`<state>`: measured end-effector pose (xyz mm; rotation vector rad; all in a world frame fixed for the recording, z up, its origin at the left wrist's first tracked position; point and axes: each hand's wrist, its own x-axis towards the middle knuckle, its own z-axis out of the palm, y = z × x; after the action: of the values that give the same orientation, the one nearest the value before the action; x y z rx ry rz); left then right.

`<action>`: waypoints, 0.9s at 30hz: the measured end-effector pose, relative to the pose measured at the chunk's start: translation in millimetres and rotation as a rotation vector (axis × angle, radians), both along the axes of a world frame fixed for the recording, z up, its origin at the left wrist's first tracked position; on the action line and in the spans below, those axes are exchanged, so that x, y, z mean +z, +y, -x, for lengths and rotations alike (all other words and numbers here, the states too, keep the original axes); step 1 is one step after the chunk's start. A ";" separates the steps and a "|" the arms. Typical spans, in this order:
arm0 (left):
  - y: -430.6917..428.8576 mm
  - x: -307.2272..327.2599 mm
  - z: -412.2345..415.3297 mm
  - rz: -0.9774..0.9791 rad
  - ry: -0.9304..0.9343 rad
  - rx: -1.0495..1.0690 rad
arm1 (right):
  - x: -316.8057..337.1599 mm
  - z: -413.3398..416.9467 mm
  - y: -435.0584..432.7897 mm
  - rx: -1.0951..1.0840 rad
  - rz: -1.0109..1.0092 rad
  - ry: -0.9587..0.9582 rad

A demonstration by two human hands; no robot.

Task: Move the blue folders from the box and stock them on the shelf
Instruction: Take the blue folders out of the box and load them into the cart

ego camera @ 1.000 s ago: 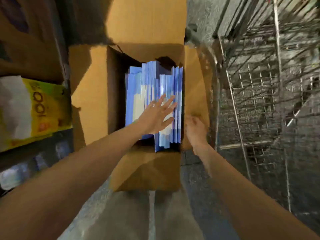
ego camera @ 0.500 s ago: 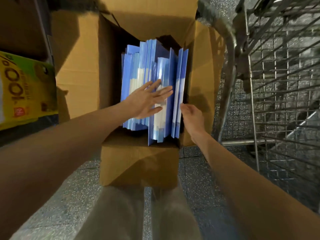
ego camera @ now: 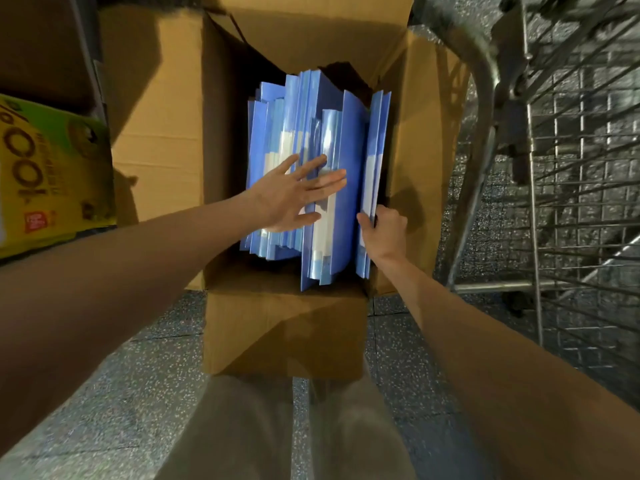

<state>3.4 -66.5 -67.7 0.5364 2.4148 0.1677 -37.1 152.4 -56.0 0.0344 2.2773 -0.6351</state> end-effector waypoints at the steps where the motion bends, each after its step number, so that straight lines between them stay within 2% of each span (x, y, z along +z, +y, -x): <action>1: 0.4 -0.3 -0.6 0.000 -0.006 0.002 | 0.1 2.3 1.6 0.014 -0.013 -0.004; 9: 17.9 26.1 18.3 -0.001 -0.133 0.002 | 43.8 26.2 9.4 0.029 0.009 -0.061; 14: 24.9 96.6 30.1 -0.176 -0.244 0.125 | 99.9 26.0 16.0 0.028 0.004 -0.093; 18: 10.0 170.8 28.1 -0.220 -0.164 0.289 | 170.9 26.9 18.9 0.038 -0.050 -0.076; 19: 2.6 202.7 27.6 -0.225 -0.113 0.297 | 204.9 26.2 15.7 0.033 -0.053 -0.059; 22: -5.7 247.4 28.8 -0.210 -0.027 0.285 | 251.2 29.3 11.4 0.052 -0.094 -0.062; 27: -11.0 358.7 34.9 -0.254 0.193 0.191 | 367.3 35.9 -6.7 0.328 -0.142 0.001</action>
<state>-31.5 -77.5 291.0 0.4493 2.6502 0.5333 -73.0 145.7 311.3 -0.2656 2.2570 -0.3018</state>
